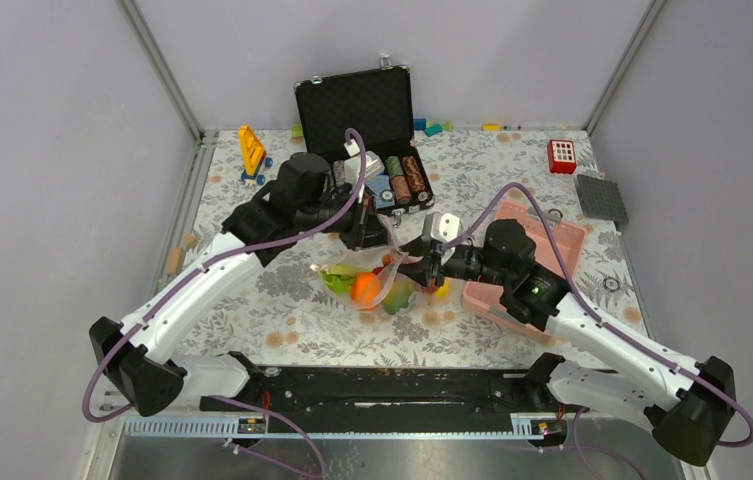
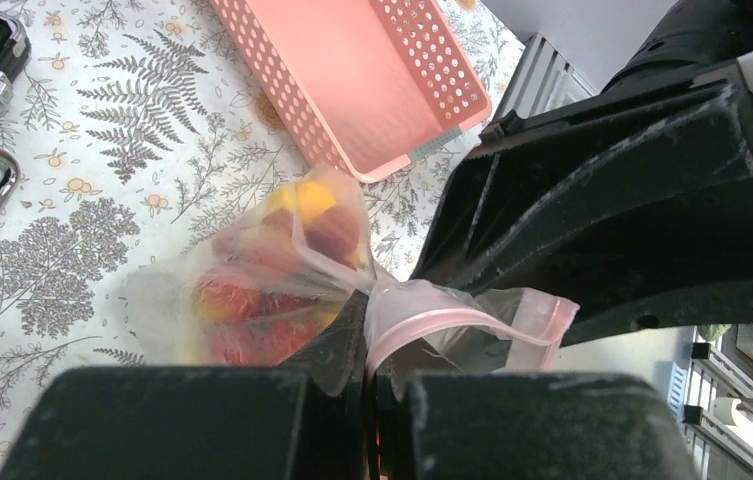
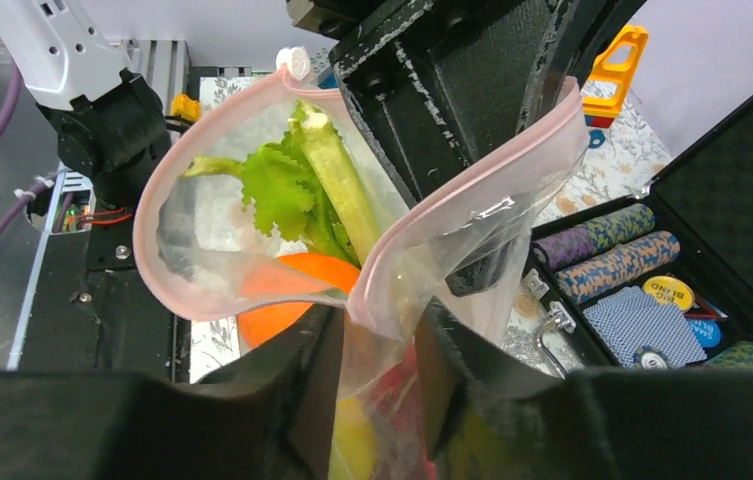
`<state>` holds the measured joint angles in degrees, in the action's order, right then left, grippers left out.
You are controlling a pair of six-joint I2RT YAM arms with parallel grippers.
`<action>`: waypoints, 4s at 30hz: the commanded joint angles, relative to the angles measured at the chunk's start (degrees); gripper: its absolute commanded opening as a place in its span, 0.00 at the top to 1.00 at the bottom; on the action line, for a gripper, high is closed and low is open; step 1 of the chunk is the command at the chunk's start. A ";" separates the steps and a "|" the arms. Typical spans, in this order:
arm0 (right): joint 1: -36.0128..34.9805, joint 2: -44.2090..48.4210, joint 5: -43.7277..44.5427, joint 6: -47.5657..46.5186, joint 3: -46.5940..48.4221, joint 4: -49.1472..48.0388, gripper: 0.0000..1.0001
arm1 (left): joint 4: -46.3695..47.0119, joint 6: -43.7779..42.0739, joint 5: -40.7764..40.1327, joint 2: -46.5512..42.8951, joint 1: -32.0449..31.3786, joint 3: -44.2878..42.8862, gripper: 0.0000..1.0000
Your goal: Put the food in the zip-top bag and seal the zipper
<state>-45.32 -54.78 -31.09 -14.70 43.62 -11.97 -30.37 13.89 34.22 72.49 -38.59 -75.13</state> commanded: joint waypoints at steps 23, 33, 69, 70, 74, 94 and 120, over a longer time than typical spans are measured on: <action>4.97 8.47 20.27 21.32 -5.57 10.18 1.00 | 9.55 2.15 -23.71 -17.28 0.80 9.66 0.01; 13.26 8.92 23.66 25.42 -0.26 19.14 1.00 | 16.22 2.97 -23.79 -31.03 2.67 25.60 0.01; 14.04 20.28 20.42 18.35 2.59 34.60 1.00 | 46.68 -7.47 28.50 -1.86 13.80 22.65 0.39; 14.03 20.39 20.29 18.23 2.55 34.59 1.00 | 47.28 -7.35 29.57 -1.64 13.80 22.66 0.39; 14.03 21.27 20.28 18.09 2.57 34.56 1.00 | 48.39 -7.04 31.41 -0.25 13.78 21.96 0.46; 14.04 21.39 19.67 19.01 0.95 32.98 1.00 | 60.50 -1.04 38.02 4.05 13.29 21.01 0.56; 14.03 22.88 53.42 29.37 1.53 31.58 1.00 | 34.76 -9.29 9.52 -15.63 8.33 27.51 1.00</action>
<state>-32.29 -32.36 5.52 12.62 44.49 21.87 17.26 11.68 58.33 64.77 -28.82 -47.20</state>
